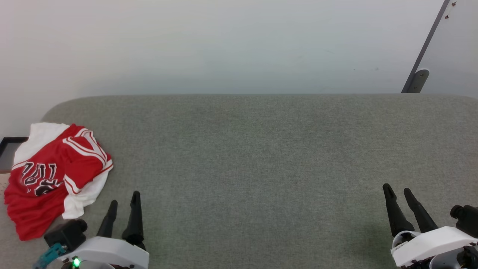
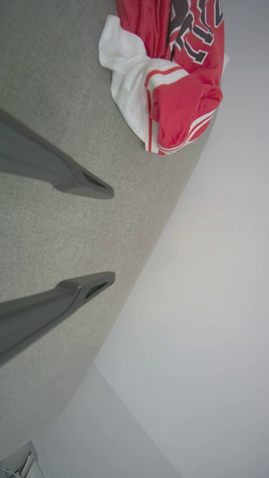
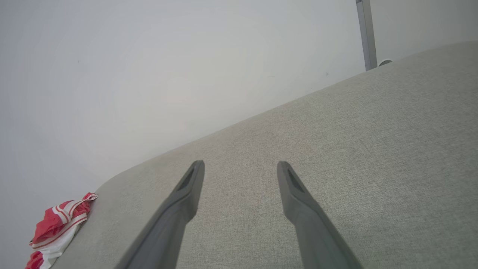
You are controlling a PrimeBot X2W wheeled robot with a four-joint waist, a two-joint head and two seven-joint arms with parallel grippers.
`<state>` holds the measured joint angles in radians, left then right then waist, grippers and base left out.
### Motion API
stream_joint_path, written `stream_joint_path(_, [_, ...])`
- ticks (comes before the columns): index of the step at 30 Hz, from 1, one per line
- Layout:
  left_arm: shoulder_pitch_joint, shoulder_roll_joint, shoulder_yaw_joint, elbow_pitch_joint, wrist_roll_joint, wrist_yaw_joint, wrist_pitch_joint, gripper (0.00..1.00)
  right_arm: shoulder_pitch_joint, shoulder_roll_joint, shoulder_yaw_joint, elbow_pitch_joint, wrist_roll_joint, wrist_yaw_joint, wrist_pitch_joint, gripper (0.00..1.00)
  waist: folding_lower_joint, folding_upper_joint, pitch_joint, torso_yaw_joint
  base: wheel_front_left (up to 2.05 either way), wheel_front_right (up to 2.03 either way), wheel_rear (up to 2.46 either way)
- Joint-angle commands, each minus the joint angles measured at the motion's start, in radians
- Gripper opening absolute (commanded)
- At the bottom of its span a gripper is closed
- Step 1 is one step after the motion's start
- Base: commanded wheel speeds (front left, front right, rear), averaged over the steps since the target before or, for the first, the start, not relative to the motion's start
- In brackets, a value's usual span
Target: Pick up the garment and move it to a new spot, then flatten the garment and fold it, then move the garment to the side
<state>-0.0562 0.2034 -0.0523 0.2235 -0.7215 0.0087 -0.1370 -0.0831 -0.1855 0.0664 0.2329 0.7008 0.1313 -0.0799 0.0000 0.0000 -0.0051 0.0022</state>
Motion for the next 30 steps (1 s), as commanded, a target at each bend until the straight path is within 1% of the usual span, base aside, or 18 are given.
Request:
stream_joint_path(1, [-0.008, 0.003, 0.005, -0.011, 0.029, -0.008, -0.01, 1.0, -0.017, -0.011, 0.002, -0.014, -0.029, 0.0, -0.009, 1.0, 0.0, 0.0, 0.0, 0.0, 0.0, 0.0, 0.0])
stream_joint_path(30, [0.002, -0.016, 0.046, -0.003, 0.324, -0.048, -0.078, 1.0, -0.013, -0.036, 0.013, -0.043, -0.3, -0.001, -0.048, 1.0, 0.0, 0.0, -0.007, 0.0, 0.0, 0.0, 0.0])
